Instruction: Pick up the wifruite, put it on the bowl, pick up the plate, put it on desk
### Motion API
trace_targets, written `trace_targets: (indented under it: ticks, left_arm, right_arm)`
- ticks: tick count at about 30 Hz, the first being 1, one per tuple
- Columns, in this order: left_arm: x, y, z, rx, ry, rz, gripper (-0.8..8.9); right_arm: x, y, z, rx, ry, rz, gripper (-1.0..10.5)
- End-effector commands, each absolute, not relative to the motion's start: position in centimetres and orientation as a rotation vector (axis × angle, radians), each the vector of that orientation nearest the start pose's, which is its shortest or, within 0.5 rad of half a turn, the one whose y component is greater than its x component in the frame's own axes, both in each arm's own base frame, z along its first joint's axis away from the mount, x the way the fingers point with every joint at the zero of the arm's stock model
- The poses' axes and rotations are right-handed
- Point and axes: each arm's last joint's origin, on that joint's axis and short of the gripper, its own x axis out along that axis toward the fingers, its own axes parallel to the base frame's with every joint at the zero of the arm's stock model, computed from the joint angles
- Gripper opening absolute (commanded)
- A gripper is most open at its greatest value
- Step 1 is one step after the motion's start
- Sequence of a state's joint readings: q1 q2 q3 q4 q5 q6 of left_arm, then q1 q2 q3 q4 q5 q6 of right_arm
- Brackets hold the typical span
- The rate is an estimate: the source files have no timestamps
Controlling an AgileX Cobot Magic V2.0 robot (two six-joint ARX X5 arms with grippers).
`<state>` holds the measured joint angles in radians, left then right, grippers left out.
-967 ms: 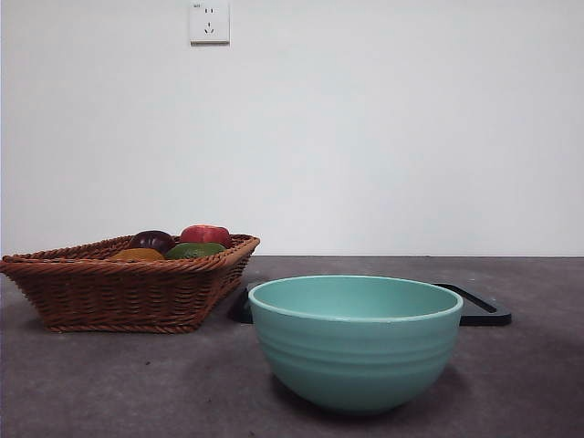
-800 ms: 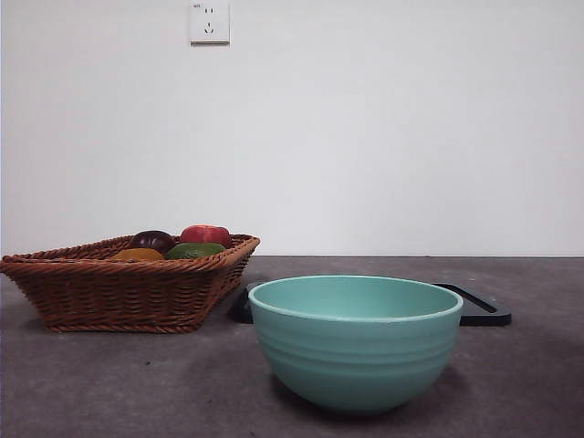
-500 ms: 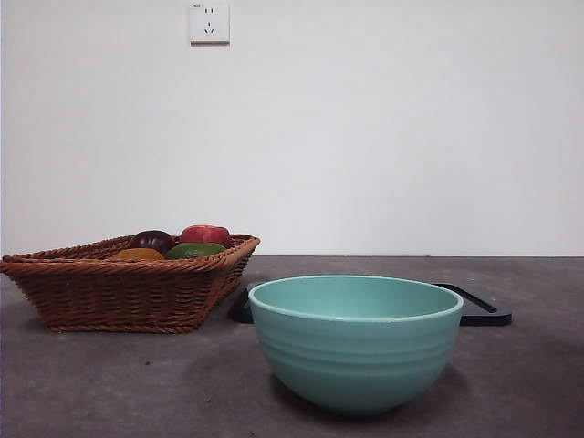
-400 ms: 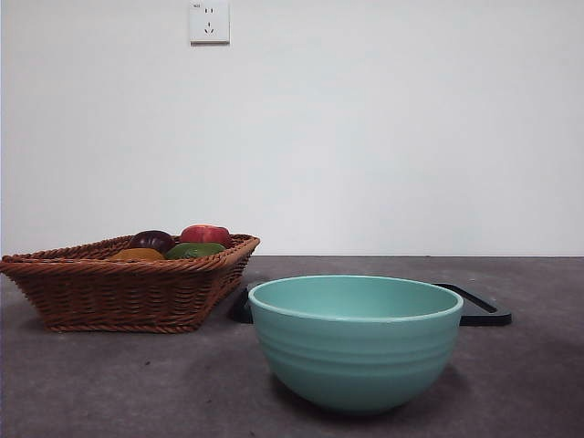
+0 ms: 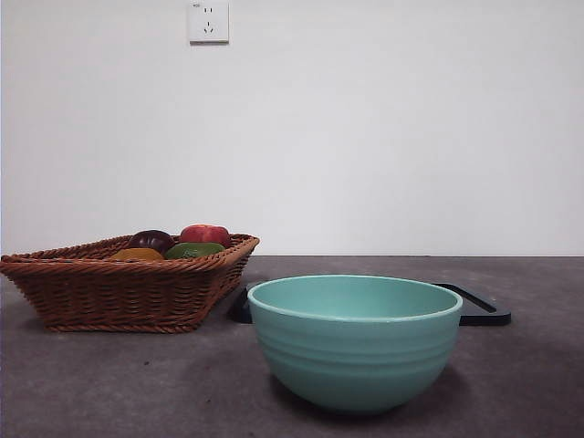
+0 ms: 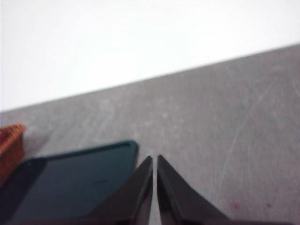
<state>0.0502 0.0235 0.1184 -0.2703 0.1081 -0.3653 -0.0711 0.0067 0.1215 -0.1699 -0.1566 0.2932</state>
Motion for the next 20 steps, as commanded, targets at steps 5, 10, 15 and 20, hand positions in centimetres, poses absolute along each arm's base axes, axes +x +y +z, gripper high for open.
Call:
trace_targets:
  ticks: [5,10,15,20]
  left_arm:
    - [8.7,-0.1,21.0,-0.394,0.189,-0.097,0.1]
    - [8.9,-0.3,23.4,-0.372,0.26,-0.164,0.1]
    - [9.5,-0.5,26.0,-0.31,0.347,-0.263,0.1]
    - [10.3,-1.0,28.8,-0.268,0.43,-0.361,0.1]
  right_arm:
    - [8.0,-0.1,22.3,0.315,0.093,0.08,0.1]
    - [7.9,0.1,25.2,0.285,0.175,0.14,0.1]
    - [8.5,0.4,27.9,0.254,0.324,0.224,0.1]
    - [9.5,0.7,30.4,0.232,0.454,0.306,0.1]
